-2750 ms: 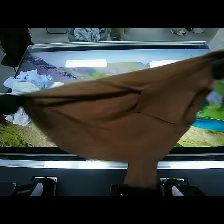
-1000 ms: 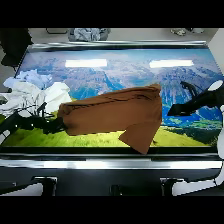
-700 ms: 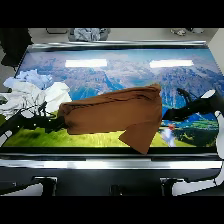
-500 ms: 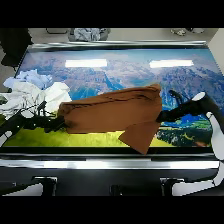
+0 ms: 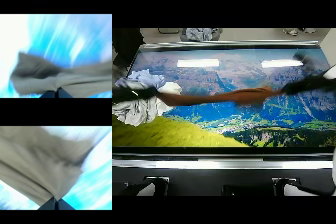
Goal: Fold the shirts.
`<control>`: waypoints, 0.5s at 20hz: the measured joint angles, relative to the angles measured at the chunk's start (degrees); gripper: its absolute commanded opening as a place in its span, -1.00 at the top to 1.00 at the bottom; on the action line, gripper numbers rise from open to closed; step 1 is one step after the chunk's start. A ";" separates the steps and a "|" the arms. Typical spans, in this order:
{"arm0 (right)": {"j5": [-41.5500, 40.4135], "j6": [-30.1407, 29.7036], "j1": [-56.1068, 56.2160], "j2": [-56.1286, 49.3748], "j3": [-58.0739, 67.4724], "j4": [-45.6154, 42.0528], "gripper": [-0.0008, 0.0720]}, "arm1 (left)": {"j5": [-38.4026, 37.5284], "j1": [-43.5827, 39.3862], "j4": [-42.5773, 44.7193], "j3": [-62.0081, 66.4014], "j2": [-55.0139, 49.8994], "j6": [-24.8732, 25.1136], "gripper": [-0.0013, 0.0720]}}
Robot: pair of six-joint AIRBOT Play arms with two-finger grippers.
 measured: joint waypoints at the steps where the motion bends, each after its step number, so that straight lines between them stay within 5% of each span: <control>1: -2.43 -0.46 -0.02 4.94 4.20 -1.75 0.87 | 0.37 0.00 0.11 4.92 3.15 0.13 0.88; 10: -12.04 2.97 -0.13 36.74 15.43 -14.47 0.87 | 2.93 0.04 0.90 24.50 22.82 -4.68 0.88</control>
